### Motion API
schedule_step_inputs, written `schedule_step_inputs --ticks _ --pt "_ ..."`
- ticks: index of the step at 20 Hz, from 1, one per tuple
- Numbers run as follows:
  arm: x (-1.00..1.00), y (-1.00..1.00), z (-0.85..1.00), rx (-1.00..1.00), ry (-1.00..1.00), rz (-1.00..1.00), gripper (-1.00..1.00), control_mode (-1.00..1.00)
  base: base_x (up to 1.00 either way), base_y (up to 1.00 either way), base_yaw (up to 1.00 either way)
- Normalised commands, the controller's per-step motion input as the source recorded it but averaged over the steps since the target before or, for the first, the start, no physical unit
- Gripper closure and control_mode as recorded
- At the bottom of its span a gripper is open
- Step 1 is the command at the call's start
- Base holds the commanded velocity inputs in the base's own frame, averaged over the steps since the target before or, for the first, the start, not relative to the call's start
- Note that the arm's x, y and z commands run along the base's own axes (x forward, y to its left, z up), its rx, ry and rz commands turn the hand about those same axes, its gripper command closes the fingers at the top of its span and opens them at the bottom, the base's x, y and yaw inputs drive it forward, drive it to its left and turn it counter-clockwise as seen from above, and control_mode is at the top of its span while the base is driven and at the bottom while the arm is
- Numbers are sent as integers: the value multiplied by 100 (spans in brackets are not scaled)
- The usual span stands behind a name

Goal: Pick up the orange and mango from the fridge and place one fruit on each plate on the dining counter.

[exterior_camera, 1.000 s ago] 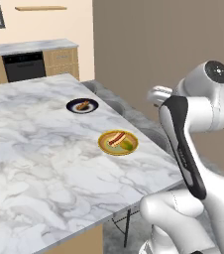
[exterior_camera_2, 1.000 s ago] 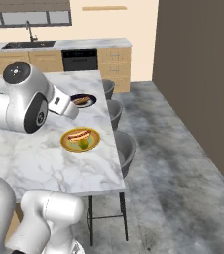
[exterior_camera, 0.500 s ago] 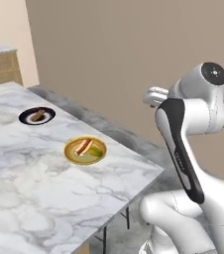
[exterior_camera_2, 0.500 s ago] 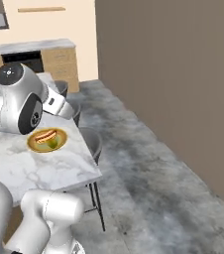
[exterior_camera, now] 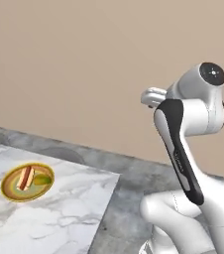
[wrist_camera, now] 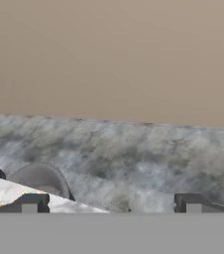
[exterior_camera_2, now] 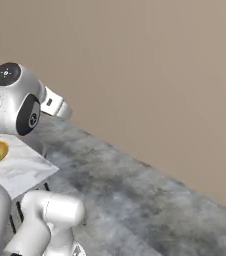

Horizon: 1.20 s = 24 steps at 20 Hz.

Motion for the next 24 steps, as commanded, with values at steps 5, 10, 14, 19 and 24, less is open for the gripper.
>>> schedule_step_inputs --ticks 5,10,14,19,24 --pt "0 0 0 0 0 0 -100 100 -11 3 -88" --pt "0 0 0 0 0 0 -100 100 -1 1 -92" --pt "0 0 0 0 0 0 -100 100 0 9 -82" --pt "0 0 0 0 0 0 -100 100 0 6 -76" --pt "0 0 0 0 0 0 -100 100 0 3 -69"
